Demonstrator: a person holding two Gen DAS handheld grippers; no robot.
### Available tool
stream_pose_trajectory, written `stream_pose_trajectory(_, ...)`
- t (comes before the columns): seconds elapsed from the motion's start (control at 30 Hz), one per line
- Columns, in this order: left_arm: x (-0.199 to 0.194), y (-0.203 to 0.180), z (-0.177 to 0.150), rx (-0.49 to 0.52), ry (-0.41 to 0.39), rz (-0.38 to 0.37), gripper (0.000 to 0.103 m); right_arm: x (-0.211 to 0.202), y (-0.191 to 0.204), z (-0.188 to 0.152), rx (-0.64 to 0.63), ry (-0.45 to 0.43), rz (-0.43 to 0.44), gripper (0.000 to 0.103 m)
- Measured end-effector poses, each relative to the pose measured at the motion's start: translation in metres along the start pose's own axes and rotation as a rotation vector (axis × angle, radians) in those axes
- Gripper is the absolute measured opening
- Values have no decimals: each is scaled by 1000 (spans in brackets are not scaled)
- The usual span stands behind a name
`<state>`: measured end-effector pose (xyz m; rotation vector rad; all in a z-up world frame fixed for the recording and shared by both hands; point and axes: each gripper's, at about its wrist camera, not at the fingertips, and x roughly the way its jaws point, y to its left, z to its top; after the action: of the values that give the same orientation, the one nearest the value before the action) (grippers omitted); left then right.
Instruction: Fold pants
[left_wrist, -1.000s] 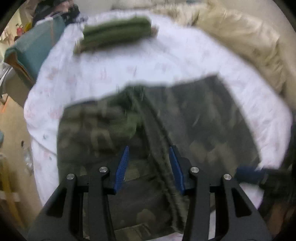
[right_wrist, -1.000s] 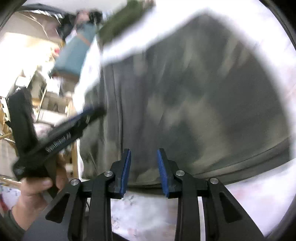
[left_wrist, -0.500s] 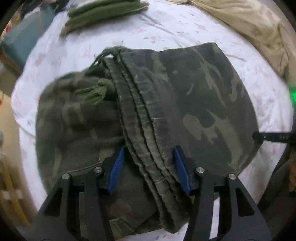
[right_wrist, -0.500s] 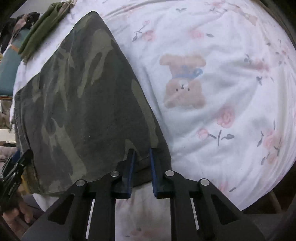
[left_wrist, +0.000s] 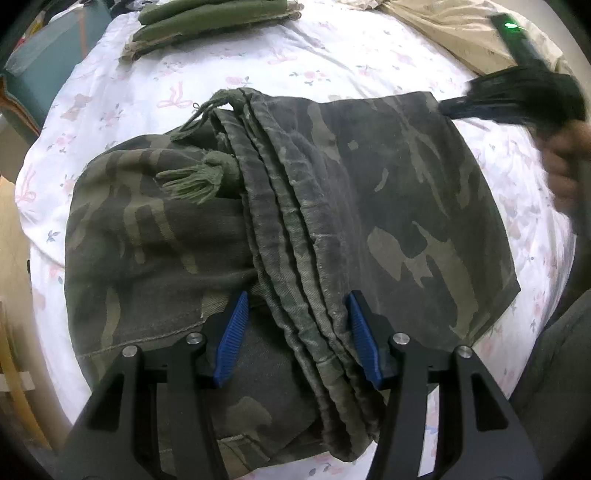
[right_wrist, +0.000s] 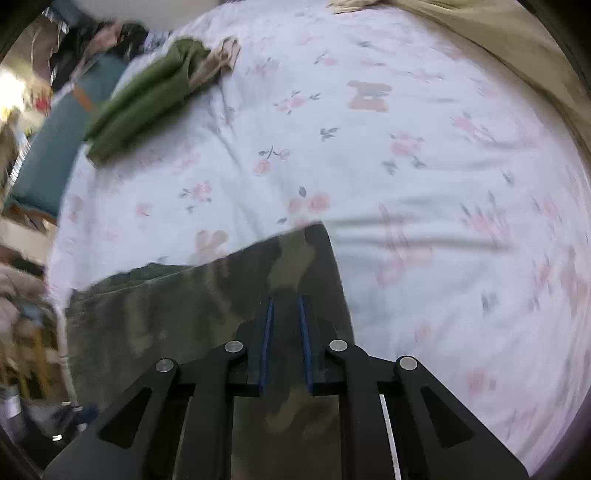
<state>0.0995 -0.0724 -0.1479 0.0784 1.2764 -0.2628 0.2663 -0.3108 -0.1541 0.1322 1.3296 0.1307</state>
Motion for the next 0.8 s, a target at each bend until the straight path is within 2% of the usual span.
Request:
stream_pose_trajectory(0.03, 1, 1, 1, 1, 6, -2, 52, 7, -4, 2, -10, 8, -52, 7)
stream_pose_trajectory(0.1, 2, 2, 1, 2, 16, -10, 52, 23, -19, 7, 9, 12, -106, 8)
stream_pose_trajectory(0.27, 2, 4, 4, -5, 23, -20, 53, 27, -31, 11, 24, 22, -86, 8)
stream_pose_trajectory(0.4, 1, 6, 4, -4, 22, -22, 54, -2, -35, 17, 54, -75, -8, 8)
stream_pose_trajectory(0.47, 2, 8, 2, 4, 16, -18, 55, -1, -32, 16, 52, -60, 25, 8)
stream_pose_trajectory(0.57, 2, 6, -2, 19, 9, -10, 57, 28, -21, 11, 12, 16, -58, 8)
stream_pose_trajectory(0.63, 3, 5, -2, 6, 9, -8, 58, 35, -16, 9, -4, -9, -102, 5)
stream_pose_trajectory(0.73, 4, -1, -4, 13, 12, 4, 61, 33, -19, 9, 55, -14, -96, 5)
stream_pose_trajectory(0.8, 3, -3, -5, 12, 12, 8, 61, 18, -26, 5, 88, -27, -54, 5)
